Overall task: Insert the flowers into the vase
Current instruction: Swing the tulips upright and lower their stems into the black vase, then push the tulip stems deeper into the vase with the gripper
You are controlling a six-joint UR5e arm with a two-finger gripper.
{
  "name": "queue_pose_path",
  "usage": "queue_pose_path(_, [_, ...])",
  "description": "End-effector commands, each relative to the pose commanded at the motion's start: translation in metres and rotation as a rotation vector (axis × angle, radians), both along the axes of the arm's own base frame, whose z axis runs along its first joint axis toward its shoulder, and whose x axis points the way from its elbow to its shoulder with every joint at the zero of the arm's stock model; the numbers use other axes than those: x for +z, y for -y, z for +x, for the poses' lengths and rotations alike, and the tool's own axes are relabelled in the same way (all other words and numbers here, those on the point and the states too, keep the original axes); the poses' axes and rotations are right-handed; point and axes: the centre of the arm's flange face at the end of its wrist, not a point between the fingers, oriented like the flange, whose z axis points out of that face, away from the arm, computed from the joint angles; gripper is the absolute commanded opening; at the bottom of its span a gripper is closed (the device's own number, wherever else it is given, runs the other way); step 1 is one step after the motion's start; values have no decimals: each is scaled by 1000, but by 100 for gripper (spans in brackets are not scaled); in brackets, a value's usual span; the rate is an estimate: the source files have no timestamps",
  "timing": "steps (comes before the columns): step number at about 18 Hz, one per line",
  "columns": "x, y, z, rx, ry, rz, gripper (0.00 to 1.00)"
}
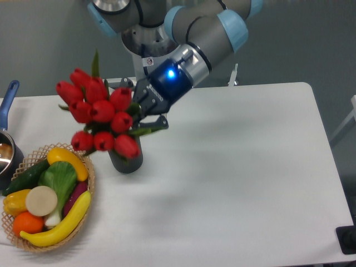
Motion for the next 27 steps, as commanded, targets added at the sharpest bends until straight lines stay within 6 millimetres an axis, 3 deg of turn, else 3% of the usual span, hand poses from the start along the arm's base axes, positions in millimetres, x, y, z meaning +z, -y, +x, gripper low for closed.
queue_pose_path(5, [-10, 19, 14, 6, -16, 19, 5])
queue_pose_path(18, [-65, 36, 45, -35, -58, 47, 7])
queue_pose_path(27, [-98, 48, 37, -23, -106, 65, 7])
